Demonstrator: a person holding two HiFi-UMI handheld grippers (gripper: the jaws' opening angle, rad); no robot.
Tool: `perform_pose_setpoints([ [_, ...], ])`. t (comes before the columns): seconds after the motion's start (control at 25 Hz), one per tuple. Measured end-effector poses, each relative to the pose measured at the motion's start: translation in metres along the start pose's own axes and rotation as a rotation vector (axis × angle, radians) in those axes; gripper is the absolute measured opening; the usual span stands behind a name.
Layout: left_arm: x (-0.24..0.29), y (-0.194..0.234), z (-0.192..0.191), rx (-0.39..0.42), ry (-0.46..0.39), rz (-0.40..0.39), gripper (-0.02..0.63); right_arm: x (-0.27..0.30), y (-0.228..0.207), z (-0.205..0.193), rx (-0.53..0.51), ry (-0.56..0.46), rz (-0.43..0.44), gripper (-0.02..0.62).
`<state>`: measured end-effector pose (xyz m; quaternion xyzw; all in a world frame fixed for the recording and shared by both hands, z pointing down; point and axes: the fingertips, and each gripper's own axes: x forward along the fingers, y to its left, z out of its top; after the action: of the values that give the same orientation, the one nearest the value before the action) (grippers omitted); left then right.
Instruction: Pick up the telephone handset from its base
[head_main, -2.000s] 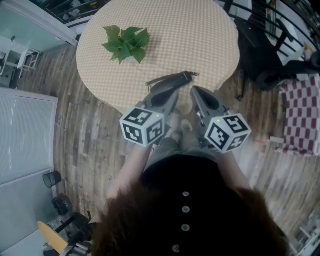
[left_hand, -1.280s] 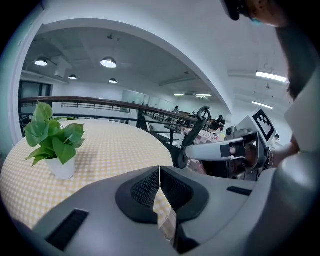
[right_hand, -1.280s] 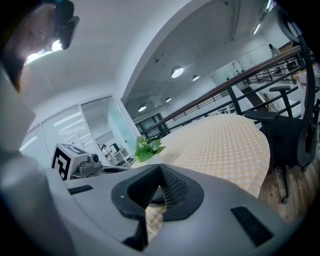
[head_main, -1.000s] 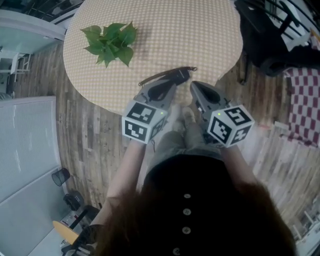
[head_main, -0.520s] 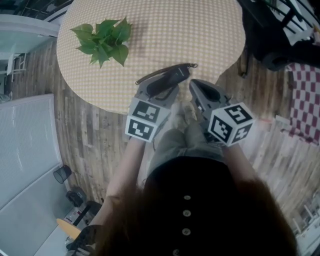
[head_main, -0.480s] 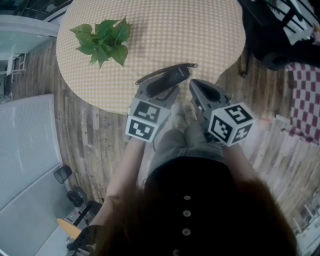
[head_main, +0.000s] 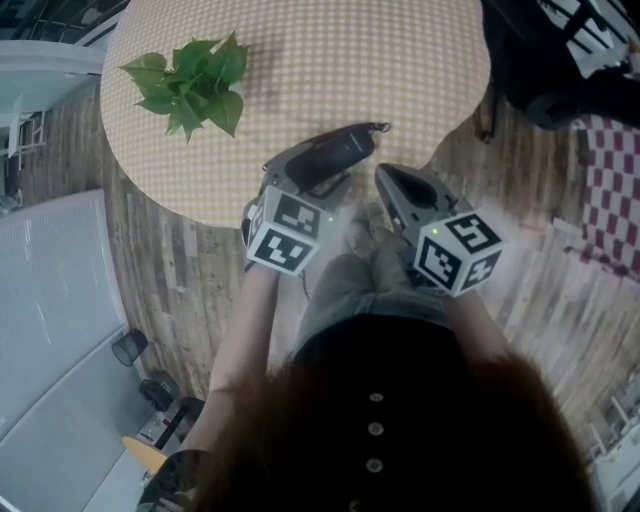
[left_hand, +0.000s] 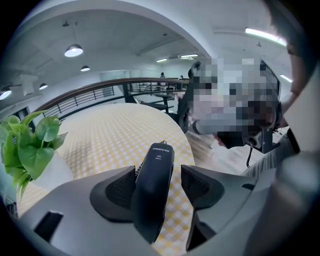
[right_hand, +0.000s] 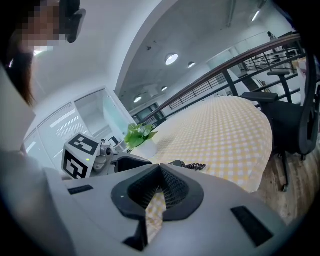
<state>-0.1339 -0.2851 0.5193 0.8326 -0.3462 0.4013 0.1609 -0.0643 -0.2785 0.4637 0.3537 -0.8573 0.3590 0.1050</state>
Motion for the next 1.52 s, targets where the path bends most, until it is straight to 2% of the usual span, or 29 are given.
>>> perform_pose_setpoints([
  [0.28,0.01,-0.002,-0.006,0.079,0.051,-0.042,0.278,0.001,-0.004,-0.004,0.013,0.011,0.004,0.009],
  [0.88,0.021,0.009,-0.01,0.12,0.106,-0.092,0.276,0.006,-0.014,-0.007,0.029,0.028,0.0,0.009],
  [1.52,0.023,0.006,-0.009,0.188,0.127,-0.122,0.256,0.011,-0.018,-0.006,0.036,0.036,0.007,0.009],
])
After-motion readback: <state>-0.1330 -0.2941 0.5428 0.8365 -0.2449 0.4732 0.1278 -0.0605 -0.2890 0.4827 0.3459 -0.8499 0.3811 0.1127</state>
